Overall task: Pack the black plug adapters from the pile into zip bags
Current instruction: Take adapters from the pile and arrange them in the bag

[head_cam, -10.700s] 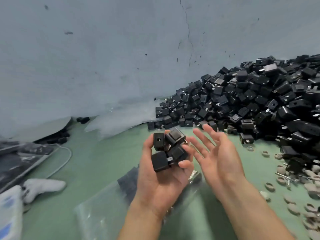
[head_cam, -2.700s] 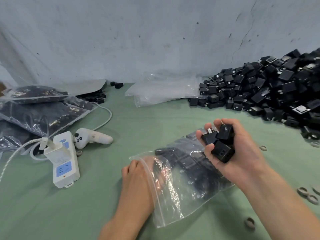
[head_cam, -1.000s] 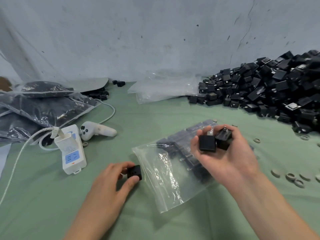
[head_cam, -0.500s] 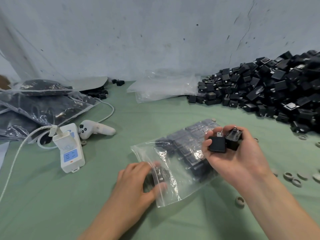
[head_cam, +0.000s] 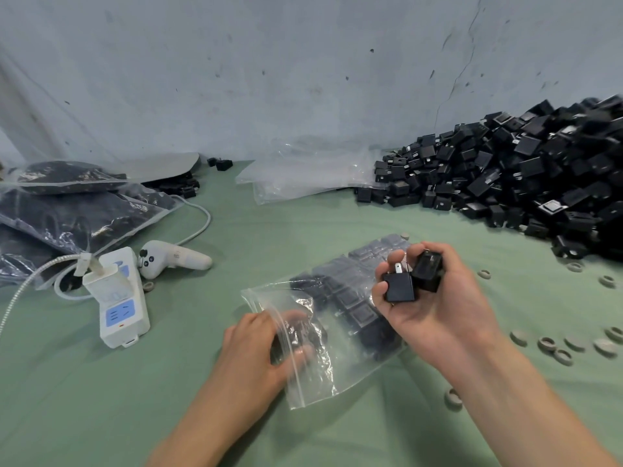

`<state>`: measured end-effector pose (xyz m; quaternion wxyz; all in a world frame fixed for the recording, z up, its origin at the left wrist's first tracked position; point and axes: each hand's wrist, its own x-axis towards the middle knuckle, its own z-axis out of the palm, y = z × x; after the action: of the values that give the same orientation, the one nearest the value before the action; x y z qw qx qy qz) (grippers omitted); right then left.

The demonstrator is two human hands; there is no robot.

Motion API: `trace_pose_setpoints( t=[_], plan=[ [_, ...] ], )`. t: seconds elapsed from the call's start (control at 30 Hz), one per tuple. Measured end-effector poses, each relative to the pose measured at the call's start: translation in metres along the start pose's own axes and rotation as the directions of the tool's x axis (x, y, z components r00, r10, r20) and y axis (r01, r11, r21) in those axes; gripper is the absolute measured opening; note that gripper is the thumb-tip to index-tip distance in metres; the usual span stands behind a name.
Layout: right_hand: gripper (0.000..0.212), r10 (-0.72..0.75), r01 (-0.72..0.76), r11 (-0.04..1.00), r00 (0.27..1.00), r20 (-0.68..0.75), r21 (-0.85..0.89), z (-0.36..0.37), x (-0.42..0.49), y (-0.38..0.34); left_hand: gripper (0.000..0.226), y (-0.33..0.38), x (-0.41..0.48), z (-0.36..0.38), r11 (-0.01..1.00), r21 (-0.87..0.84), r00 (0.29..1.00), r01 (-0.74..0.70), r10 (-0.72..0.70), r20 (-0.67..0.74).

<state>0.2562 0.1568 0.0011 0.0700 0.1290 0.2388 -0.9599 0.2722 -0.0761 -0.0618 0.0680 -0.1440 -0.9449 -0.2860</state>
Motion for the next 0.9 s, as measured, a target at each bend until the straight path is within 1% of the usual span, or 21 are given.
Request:
trace_pose_setpoints(
  t=[0.23, 0.37, 0.43, 0.53, 0.6, 0.7, 0.9],
  plan=[
    [0.023, 0.017, -0.012, 0.997, 0.998, 0.059, -0.081, 0.002, -0.001, 0.002, 0.026, -0.001, 0.013, 0.0, 0.999, 0.015, 0.998, 0.046, -0.047, 0.035],
    [0.022, 0.019, -0.011, 0.992, 0.997, 0.068, -0.123, 0.002, -0.001, 0.002, 0.023, -0.001, 0.02, 0.0, 0.998, 0.044, 0.999, 0.035, -0.036, 0.031],
    [0.022, 0.013, -0.004, 0.99, 0.998, 0.069, -0.138, 0.002, 0.0, 0.002, 0.025, -0.001, 0.023, 0.001, 0.997, 0.058, 0.998, 0.053, -0.055, 0.031],
    [0.023, 0.005, 0.004, 0.989, 0.998, 0.059, -0.146, 0.001, 0.002, 0.0, 0.028, -0.003, 0.026, 0.003, 0.998, 0.046, 0.999, 0.039, -0.04, 0.01],
    [0.023, -0.003, 0.01, 0.989, 0.999, 0.051, -0.147, 0.0, 0.004, -0.001, 0.029, -0.005, 0.026, 0.004, 0.998, 0.05, 0.999, 0.035, -0.036, 0.022],
    [0.022, -0.005, 0.012, 0.989, 0.999, 0.049, -0.145, 0.001, 0.008, -0.002, 0.027, -0.008, 0.028, 0.006, 0.997, 0.072, 0.999, 0.029, -0.031, 0.023],
    [0.021, -0.003, 0.011, 0.989, 0.998, 0.056, -0.145, 0.002, 0.013, -0.001, 0.037, -0.007, 0.035, 0.006, 0.997, 0.048, 0.998, 0.056, -0.055, -0.017]
  ],
)
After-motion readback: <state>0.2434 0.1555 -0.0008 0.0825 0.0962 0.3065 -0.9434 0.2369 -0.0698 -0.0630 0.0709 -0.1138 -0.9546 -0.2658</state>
